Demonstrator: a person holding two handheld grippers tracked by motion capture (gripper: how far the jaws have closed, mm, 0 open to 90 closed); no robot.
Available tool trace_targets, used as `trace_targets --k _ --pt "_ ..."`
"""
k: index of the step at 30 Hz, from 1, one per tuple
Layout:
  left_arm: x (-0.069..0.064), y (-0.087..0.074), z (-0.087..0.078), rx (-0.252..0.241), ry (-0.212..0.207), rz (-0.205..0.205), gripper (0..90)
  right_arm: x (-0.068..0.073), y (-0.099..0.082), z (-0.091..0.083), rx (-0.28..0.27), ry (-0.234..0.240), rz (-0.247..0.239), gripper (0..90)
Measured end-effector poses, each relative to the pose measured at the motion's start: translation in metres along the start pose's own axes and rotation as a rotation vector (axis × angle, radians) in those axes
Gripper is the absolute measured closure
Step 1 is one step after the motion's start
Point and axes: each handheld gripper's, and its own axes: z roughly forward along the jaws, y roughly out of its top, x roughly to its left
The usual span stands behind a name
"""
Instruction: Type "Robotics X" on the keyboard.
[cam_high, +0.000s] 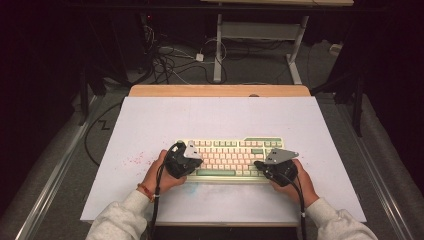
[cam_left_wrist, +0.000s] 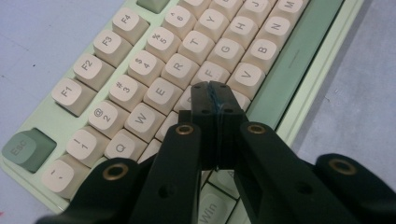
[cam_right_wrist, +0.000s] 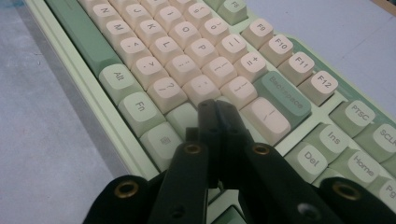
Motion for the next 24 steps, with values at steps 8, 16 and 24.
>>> trace_targets --k 8,16,24 --pt "0.0 0.001 -0.004 -0.009 0.011 0.003 86.8 0.0 0.0 0.0 -0.001 -0.002 -0.002 90.0" --pt "-0.003 0.0 -0.002 0.005 0.033 0.016 87.1 0.001 0.0 0.0 0.002 -0.007 -0.011 90.0" --pt "-0.002 0.0 -0.015 -0.055 0.044 0.018 83.7 0.002 0.001 -0.002 0.004 -0.012 -0.023 90.0"
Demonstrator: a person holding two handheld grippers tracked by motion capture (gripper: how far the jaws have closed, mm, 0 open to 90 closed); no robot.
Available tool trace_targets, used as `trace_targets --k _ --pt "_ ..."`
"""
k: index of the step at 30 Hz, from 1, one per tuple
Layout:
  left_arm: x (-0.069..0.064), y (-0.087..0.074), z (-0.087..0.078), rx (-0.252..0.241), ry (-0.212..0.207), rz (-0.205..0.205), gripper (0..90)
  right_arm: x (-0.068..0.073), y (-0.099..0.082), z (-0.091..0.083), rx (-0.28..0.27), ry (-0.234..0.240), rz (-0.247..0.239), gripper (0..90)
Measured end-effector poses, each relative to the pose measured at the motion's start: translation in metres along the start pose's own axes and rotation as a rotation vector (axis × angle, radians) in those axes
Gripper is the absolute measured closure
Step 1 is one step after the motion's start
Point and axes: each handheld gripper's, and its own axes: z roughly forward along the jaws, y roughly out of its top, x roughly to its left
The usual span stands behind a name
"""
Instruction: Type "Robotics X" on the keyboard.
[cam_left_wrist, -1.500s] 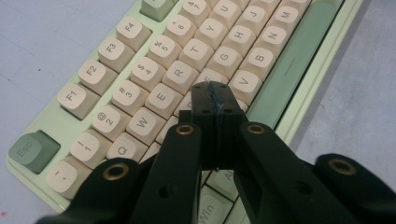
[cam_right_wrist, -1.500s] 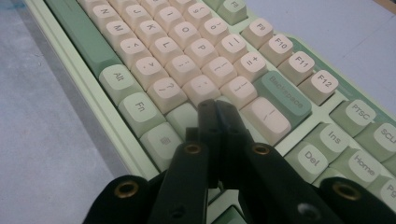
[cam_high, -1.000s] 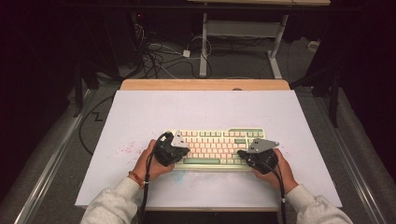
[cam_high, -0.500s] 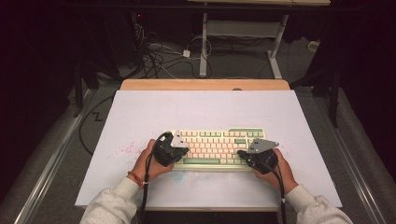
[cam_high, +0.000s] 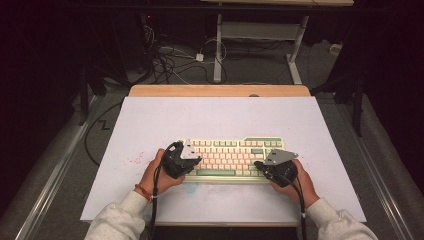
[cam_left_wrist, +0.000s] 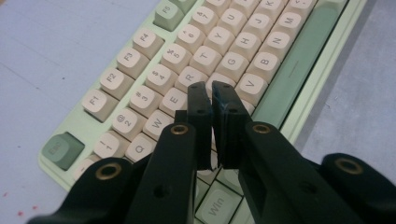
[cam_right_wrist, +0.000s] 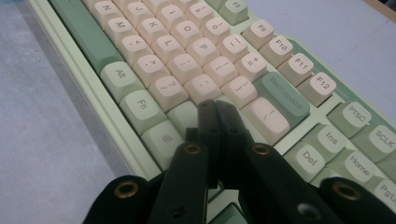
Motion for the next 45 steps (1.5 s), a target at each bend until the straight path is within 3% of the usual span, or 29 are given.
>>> trace_targets --k 14,22,28,34,37,40,41,45 --pt "0.002 -0.002 -0.003 -0.037 0.055 -0.012 68.9 -0.001 0.003 -0.012 -0.061 -0.017 0.009 85.9" --pt "-0.001 -0.003 -0.003 -0.058 0.109 -0.013 48.6 -0.002 0.005 -0.019 -0.116 -0.033 0.03 70.3" --pt "-0.004 -0.003 -0.002 -0.072 0.13 -0.01 40.8 -0.002 0.005 -0.02 -0.134 -0.044 0.035 60.1" --pt "-0.005 -0.004 -0.002 -0.093 0.161 -0.012 32.7 -0.002 0.006 -0.019 -0.142 -0.075 0.049 43.6" --pt "-0.005 -0.004 -0.002 -0.106 0.144 -0.024 27.5 -0.002 0.006 -0.019 -0.144 -0.092 0.061 37.1" --pt "-0.006 -0.004 -0.002 -0.114 0.164 -0.016 21.7 -0.002 0.006 -0.019 -0.15 -0.109 0.068 30.4" --pt "-0.007 -0.004 -0.002 -0.115 0.152 -0.023 19.2 -0.003 0.006 -0.019 -0.149 -0.116 0.068 28.3" --pt "-0.009 -0.005 -0.001 -0.115 0.149 0.001 16.2 -0.003 0.006 -0.019 -0.143 -0.129 0.082 22.8"
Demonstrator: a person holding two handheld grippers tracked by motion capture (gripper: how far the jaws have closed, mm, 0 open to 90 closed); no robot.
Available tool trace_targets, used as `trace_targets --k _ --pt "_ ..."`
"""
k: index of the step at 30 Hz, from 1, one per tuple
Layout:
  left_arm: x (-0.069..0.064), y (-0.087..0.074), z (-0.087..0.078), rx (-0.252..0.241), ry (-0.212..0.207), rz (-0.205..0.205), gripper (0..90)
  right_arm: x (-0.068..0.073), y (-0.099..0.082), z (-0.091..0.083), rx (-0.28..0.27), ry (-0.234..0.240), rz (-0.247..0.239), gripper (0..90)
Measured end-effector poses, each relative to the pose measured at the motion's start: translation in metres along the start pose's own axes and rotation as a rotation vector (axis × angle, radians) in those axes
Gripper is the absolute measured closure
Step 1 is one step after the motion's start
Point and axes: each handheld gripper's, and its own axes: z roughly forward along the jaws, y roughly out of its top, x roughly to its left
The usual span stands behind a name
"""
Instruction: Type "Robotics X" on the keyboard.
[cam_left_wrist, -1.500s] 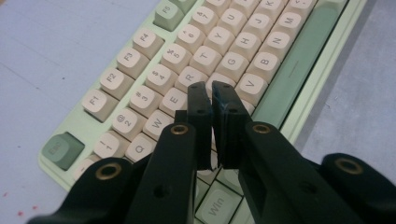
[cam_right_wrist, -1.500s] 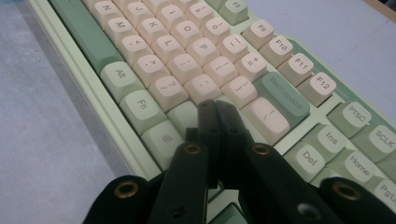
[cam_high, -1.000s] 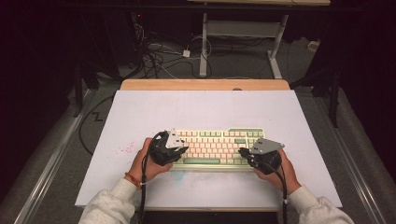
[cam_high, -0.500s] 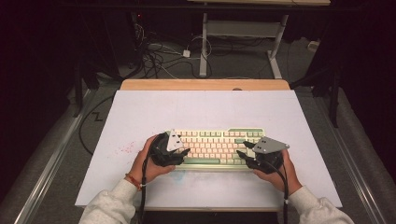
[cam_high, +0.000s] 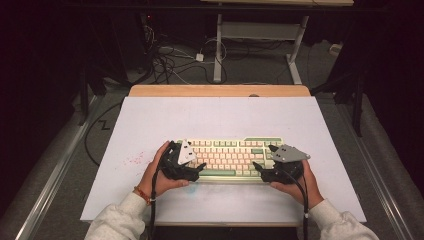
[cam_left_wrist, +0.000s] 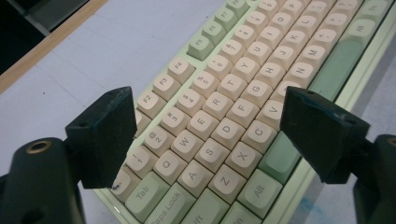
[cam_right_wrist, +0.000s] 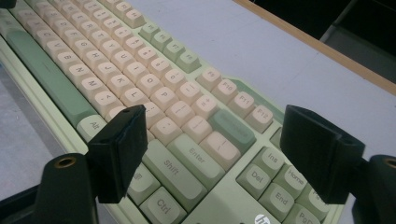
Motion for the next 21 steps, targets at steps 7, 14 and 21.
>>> trace_targets --k 7,14,21 --pt "-0.0033 -0.0006 -0.0002 0.005 0.019 0.031 16.1 0.0016 0.001 -0.0003 -0.006 0.002 -0.011 26.6" --pt "-0.0011 -0.0023 -0.0023 -0.012 0.027 0.024 17.5 0.0039 0.0032 0.0009 -0.009 -0.007 -0.021 24.8" --pt "0.0012 -0.0029 -0.0015 -0.015 0.029 0.03 17.4 0.0041 0.0065 -0.0004 -0.014 -0.009 -0.024 22.1"
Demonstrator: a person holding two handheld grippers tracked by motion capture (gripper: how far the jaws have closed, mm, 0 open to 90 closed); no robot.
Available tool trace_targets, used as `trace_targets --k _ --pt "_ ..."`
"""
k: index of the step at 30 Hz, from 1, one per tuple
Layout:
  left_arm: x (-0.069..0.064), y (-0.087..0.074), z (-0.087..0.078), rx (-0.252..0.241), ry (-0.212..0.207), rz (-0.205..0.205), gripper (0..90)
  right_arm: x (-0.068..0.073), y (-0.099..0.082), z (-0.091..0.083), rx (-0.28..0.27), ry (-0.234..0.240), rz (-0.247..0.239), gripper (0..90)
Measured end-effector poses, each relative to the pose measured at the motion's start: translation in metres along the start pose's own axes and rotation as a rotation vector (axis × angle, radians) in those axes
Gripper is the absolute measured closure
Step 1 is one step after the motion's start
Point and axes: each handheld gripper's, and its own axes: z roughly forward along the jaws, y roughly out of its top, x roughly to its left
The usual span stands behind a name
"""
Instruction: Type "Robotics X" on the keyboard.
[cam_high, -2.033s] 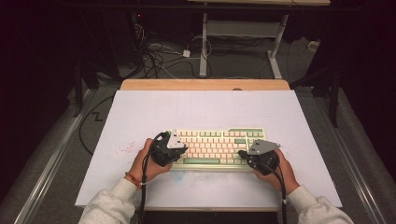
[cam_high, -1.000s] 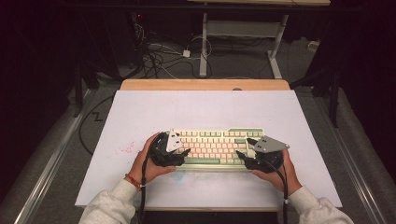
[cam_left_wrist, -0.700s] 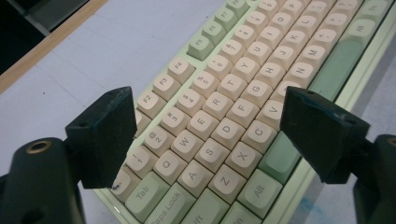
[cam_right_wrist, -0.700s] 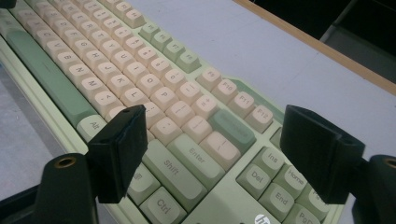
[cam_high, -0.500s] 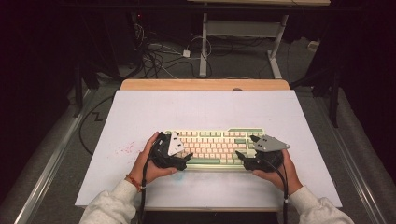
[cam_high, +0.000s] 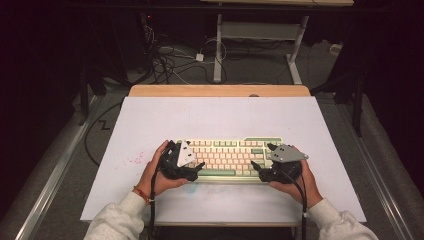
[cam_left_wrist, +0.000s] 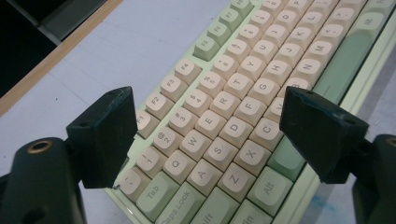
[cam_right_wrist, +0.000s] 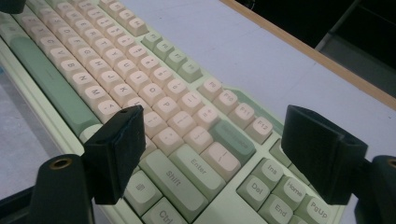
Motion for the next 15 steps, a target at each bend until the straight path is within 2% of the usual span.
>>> trace_targets --k 4,13,15 --pt "-0.002 0.001 -0.002 -0.009 0.018 0.01 17.0 0.001 0.001 -0.003 -0.009 0.0 0.001 20.7" --pt "-0.006 0.002 -0.009 -0.035 0.041 0.02 16.2 0.001 0.003 -0.012 -0.038 -0.03 0.004 17.7" --pt "-0.007 0.002 -0.011 -0.037 0.048 0.022 16.2 0.002 0.004 -0.013 -0.038 -0.049 -0.006 17.6"
